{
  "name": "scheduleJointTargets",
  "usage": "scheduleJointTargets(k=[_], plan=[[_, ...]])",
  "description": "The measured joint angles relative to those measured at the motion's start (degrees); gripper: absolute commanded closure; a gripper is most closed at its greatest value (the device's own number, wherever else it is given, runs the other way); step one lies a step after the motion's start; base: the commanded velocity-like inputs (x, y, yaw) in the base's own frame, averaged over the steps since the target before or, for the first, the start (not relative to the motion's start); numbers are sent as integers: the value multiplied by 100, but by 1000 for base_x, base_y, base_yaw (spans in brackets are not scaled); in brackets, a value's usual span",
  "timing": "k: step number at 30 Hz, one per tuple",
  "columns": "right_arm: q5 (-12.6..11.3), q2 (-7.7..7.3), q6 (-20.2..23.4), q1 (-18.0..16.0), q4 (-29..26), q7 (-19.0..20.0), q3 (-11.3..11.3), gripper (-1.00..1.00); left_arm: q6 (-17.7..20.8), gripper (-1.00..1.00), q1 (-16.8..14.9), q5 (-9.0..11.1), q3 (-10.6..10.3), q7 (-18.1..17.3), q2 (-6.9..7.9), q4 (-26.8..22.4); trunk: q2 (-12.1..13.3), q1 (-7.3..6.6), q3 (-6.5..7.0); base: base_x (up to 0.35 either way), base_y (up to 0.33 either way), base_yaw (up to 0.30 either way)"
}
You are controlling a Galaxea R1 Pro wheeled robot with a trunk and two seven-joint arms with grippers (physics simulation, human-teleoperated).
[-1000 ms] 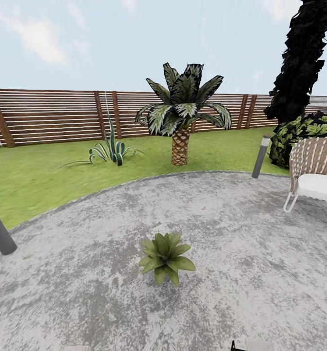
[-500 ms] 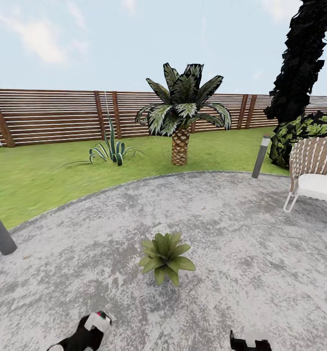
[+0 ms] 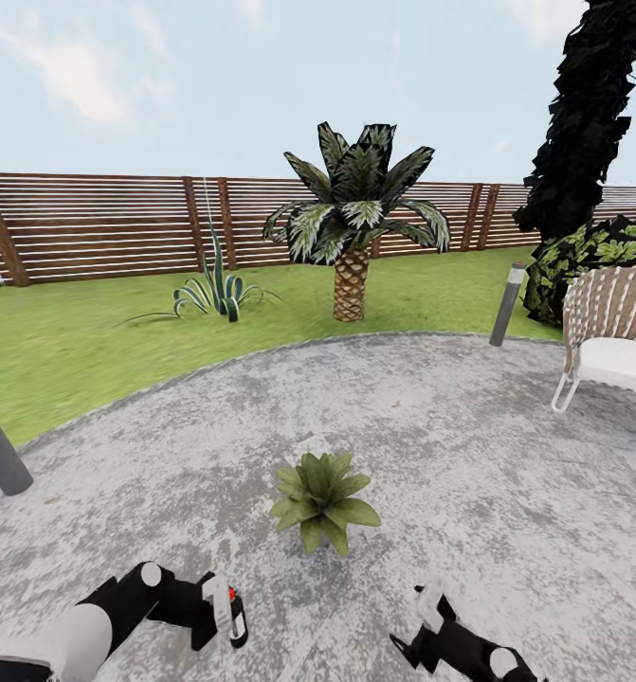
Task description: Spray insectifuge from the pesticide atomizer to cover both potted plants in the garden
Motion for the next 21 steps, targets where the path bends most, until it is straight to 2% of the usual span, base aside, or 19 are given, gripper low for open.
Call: scheduleJointTargets(k=[2, 3, 4, 7, 9, 11, 15, 17, 20, 21], plan=[[-7, 11, 6, -64, -107, 265, 428, -100, 19, 100, -45, -175, -12, -47, -29, 4, 0, 0, 0, 0, 0, 0], [-21, 25, 11, -82, -138, 341, 700, -100, 35, 100, -57, -457, -18, -57, -52, 8, 0, 0, 0, 0, 0, 0], [-24, 53, 11, -86, -140, 360, 765, 100, 82, 100, -57, -583, -11, -57, -69, 9, 0, 0, 0, 0, 0, 0], [-16, 166, 7, -89, -147, 413, 819, 100, 304, 100, -61, -882, -7, -62, -129, 10, 0, 0, 0, 0, 0, 0], [-9, 219, 7, -89, -154, 598, 826, 100, 338, 100, -61, -987, 0, -60, -178, 9, 0, 0, 0, 0, 0, 0], [-2, 348, 7, -100, -201, 894, 832, 100, 358, 100, -60, -1054, 2, -55, -303, 9, 0, 0, 0, 0, 0, 0], [3, 616, 5, -106, -274, 1245, 838, 100, 368, 100, -60, -1209, -13, -42, -564, 9, 0, 0, 0, 0, 0, 0], [4, 741, 6, -106, -323, 1303, 1007, 100, 377, 100, -60, -1366, -42, 14, -692, 7, 0, 0, 0, 0, 0, 0], [-13, 820, 6, -107, -386, 1317, 1681, 100, 377, 100, -56, -1565, -27, 90, -840, 8, 0, 0, 0, 0, 0, 0], [-16, 826, 7, -107, -394, 1317, 1764, 100, 376, 100, -58, -1582, -31, 92, -875, 8, 0, 0, 0, 0, 0, 0]])
